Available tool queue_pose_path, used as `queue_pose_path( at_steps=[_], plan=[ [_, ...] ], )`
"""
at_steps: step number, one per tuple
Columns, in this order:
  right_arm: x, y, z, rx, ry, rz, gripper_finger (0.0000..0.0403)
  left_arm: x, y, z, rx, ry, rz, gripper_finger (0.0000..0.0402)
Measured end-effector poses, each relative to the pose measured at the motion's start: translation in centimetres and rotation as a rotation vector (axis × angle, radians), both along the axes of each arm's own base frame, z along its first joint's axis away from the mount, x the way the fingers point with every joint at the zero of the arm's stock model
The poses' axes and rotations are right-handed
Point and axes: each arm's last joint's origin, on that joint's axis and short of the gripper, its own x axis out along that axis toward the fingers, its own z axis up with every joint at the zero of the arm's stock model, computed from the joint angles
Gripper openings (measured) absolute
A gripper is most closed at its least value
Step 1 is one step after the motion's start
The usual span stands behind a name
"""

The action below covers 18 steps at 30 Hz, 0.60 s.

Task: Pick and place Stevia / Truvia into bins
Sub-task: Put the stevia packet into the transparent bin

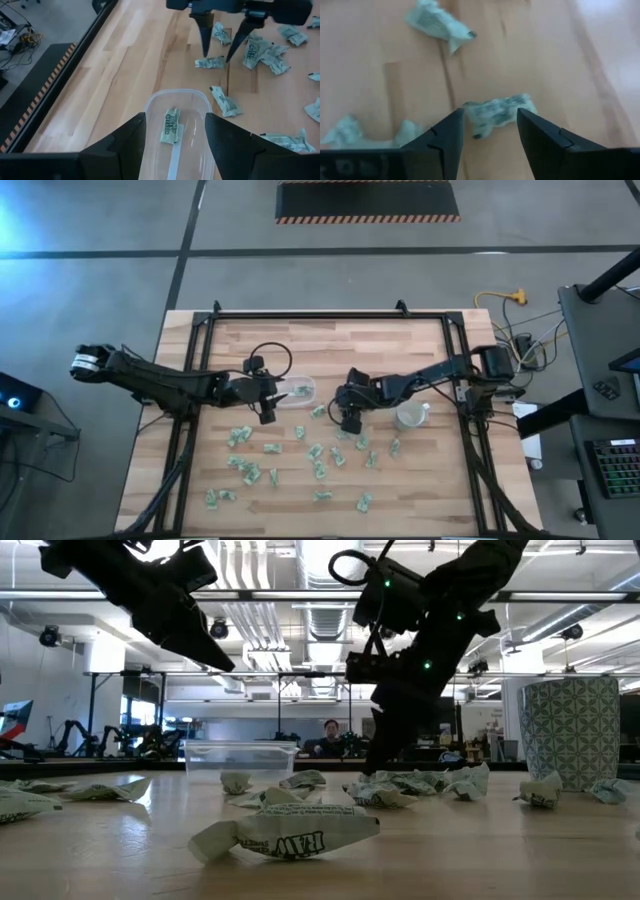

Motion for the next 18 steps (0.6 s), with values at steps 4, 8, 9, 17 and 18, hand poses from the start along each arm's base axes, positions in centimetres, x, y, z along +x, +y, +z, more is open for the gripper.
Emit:
queue_pose_path(
  at_steps=[4, 8, 9, 17, 18],
  plan=[
    [-0.1, -0.2, 0.1, -0.006, 0.007, 0.005, 0.0133, 0.0, 0.0, 0.0, 0.001, 0.0, -0.001, 0.0188],
    [-0.2, -0.2, -0.4, -0.004, 0.031, -0.005, 0.0102, 0.0, 0.0, 0.0, 0.001, 0.0, -0.001, 0.0188],
    [-0.1, -0.1, -0.7, -0.001, 0.033, -0.002, 0.0097, 0.0, 0.0, 0.0, 0.001, 0.0, -0.001, 0.0188],
    [0.1, -0.1, -1.2, 0.006, 0.043, 0.003, 0.0061, 0.0, 0.0, 0.0, 0.001, 0.0, -0.001, 0.0188],
    [0.0, -0.1, -1.1, 0.005, 0.043, 0.005, 0.0052, 0.0, 0.0, 0.0, 0.001, -0.001, -0.001, 0.0188]
  ],
)
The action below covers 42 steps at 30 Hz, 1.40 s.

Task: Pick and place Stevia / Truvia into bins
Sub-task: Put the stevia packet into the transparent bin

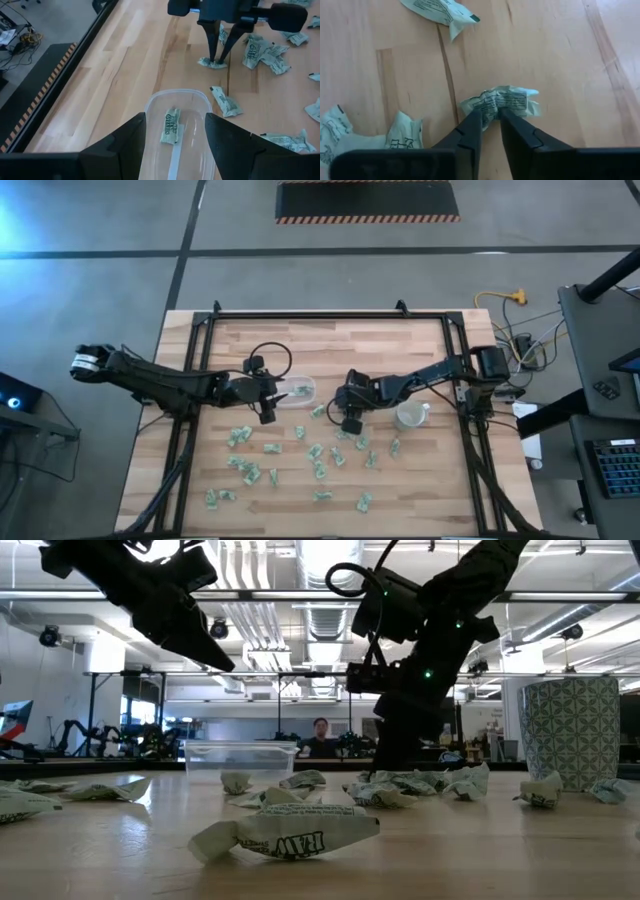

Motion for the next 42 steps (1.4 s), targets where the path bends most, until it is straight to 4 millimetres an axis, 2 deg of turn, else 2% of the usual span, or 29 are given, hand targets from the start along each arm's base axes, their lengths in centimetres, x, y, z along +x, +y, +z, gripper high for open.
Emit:
queue_pose_path(
  at_steps=[3, 5, 10, 20, 25, 28, 34, 38, 42],
  plan=[
    [-0.1, 0.0, 0.2, -0.009, 0.005, 0.016, 0.002, 0.0, 0.0, 0.0, 0.0, 0.0, 0.0, 0.0188],
    [0.1, 0.0, 0.5, -0.012, -0.003, 0.022, 0.0012, 0.0, 0.0, 0.0, 0.0, 0.0, 0.0, 0.0188],
    [1.1, 0.0, 1.6, -0.027, -0.043, 0.051, 0.0009, 0.0, 0.0, 0.0, 0.0, 0.003, -0.001, 0.0188],
    [3.7, -0.1, 5.4, -0.125, -0.163, 0.092, 0.0009, -0.7, 0.1, -0.8, -0.004, 0.107, 0.015, 0.0188],
    [5.3, -0.2, 6.9, -0.165, -0.3, 0.147, 0.0009, -1.0, 0.1, -1.1, -0.016, 0.138, 0.029, 0.0188],
    [6.3, -0.3, 6.5, -0.184, -0.355, 0.192, 0.0009, -1.1, 0.1, -1.3, -0.021, 0.16, 0.035, 0.0188],
    [7.9, -1.3, 4.9, -0.213, -0.335, 0.203, 0.0016, -1.6, 0.0, -1.2, -0.061, 0.181, 0.045, 0.0188],
    [8.7, -2.2, 4.1, -0.217, -0.29, 0.196, 0.0046, -1.8, -0.1, -0.9, -0.114, 0.158, 0.018, 0.0188],
    [9.0, -2.8, 4.4, -0.213, -0.28, 0.177, 0.0091, -2.3, -0.4, -0.7, -0.17, 0.167, -0.01, 0.0188]
  ],
)
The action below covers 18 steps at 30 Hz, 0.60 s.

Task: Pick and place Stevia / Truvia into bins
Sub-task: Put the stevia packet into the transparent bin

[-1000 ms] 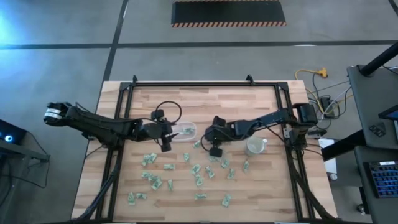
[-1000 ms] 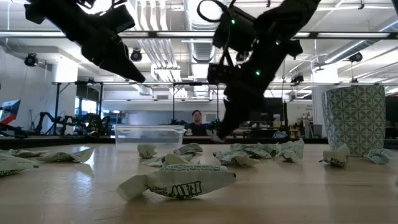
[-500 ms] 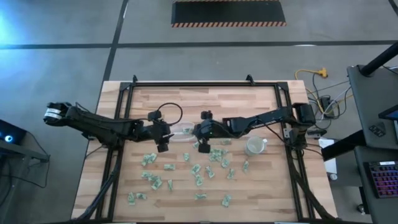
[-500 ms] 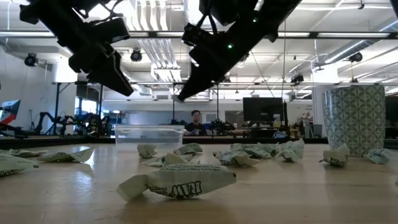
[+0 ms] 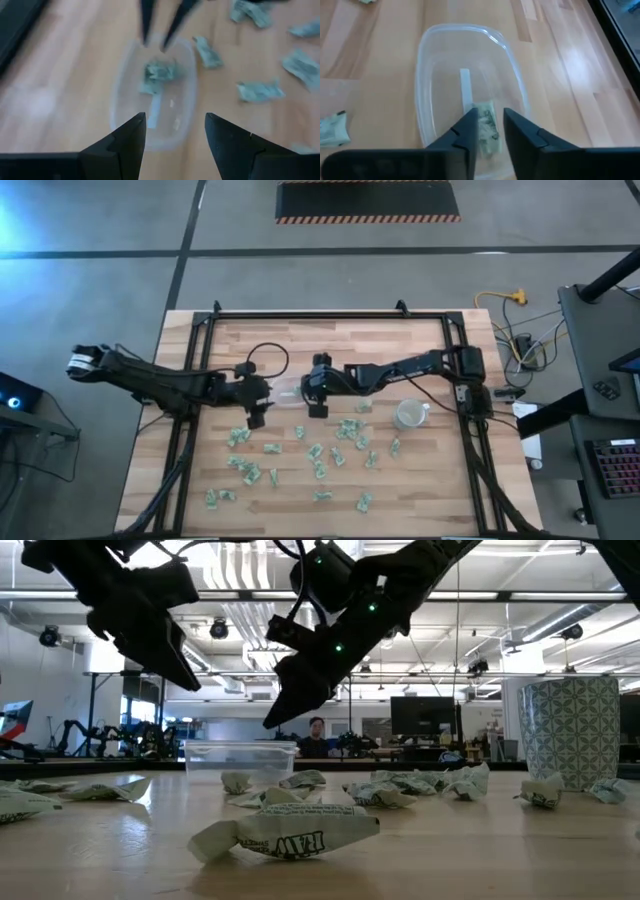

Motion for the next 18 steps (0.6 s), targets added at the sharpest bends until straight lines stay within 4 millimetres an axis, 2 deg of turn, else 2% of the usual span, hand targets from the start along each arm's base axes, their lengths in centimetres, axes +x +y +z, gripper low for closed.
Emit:
queue_pose_path(
  at_steps=[4, 8, 15, 18],
  plan=[
    [-0.5, 0.0, 1.0, -0.003, 0.019, 0.005, 0.0129, -0.7, -0.6, -0.2, -0.121, 0.057, -0.057, 0.0188],
    [-1.9, 0.8, 3.1, -0.029, 0.025, 0.047, 0.0149, -1.8, -1.4, -1.0, -0.218, 0.181, -0.055, 0.0187],
    [-4.0, 2.6, 5.3, 0.009, 0.077, 0.189, 0.0152, -2.8, -3.4, -2.2, -0.322, 0.324, 0.004, 0.0187],
    [-4.6, 3.3, 5.3, 0.041, 0.12, 0.241, 0.0147, -2.6, -4.3, -3.0, -0.318, 0.37, 0.002, 0.0187]
  ],
)
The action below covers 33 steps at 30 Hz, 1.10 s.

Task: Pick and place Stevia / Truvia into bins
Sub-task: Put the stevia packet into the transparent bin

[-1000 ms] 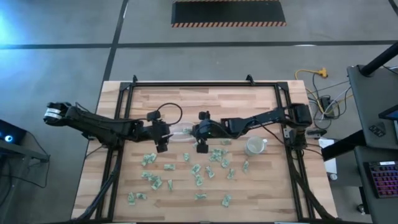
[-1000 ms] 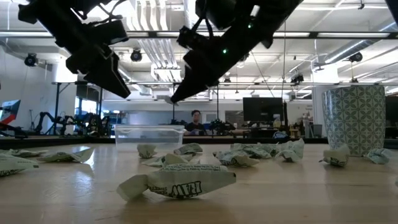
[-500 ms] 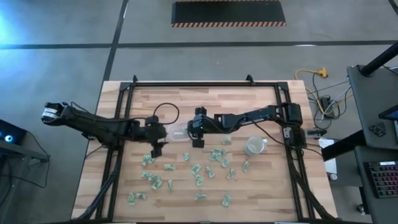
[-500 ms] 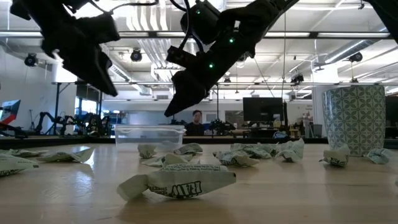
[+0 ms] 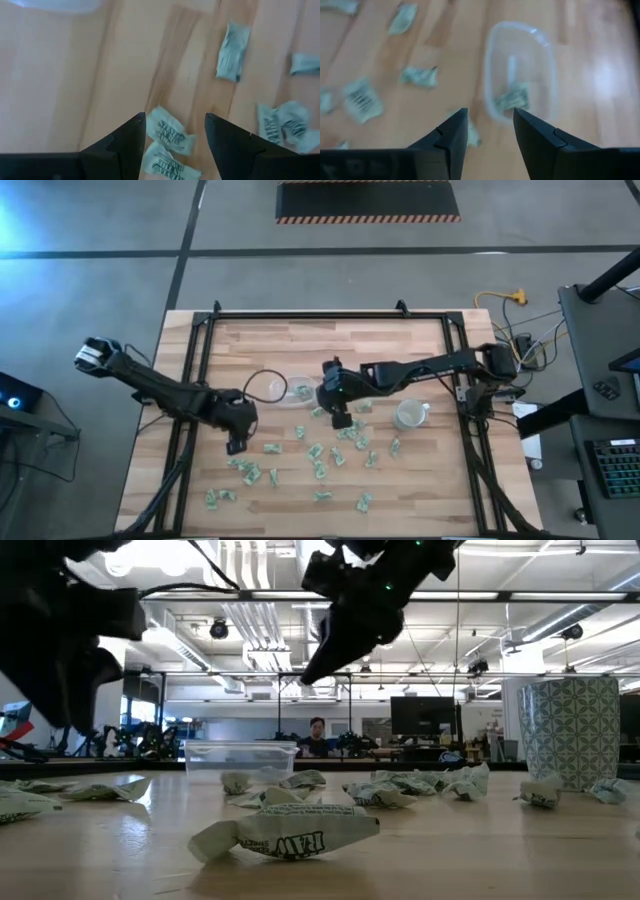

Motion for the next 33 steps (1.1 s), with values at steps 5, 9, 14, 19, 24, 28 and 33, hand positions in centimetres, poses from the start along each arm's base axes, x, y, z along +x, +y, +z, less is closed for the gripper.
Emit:
queue_pose_path(
  at_steps=[5, 9, 14, 19, 24, 28, 33],
  plan=[
    [-0.7, 1.3, -0.5, 0.046, 0.083, 0.09, 0.0139, 0.6, -0.9, -1.8, 0.032, 0.103, -0.003, 0.0187],
    [-1.3, 2.4, -0.8, 0.054, 0.144, 0.122, 0.0133, 1.0, -1.1, -3.2, 0.063, 0.184, 0.006, 0.0187],
    [-1.6, 3.9, -0.7, 0.078, 0.158, 0.126, 0.0127, 1.3, -1.2, -4.2, 0.077, 0.237, 0.004, 0.0186],
    [-2.0, 5.6, -0.9, 0.082, 0.184, 0.155, 0.0121, 1.5, -1.4, -4.5, 0.053, 0.258, -0.003, 0.0149],
    [-3.0, 7.5, -1.2, 0.105, 0.257, 0.152, 0.0113, 1.5, -1.5, -4.6, 0.032, 0.269, -0.014, 0.0063],
    [-4.0, 9.1, -1.4, 0.123, 0.324, 0.136, 0.0105, 1.4, -1.4, -4.4, 0.029, 0.264, -0.028, 0.0009],
    [-5.0, 11.3, -1.6, 0.147, 0.368, 0.127, 0.0094, 2.1, -1.7, -2.7, 0.009, 0.162, -0.073, 0.0004]
  ],
)
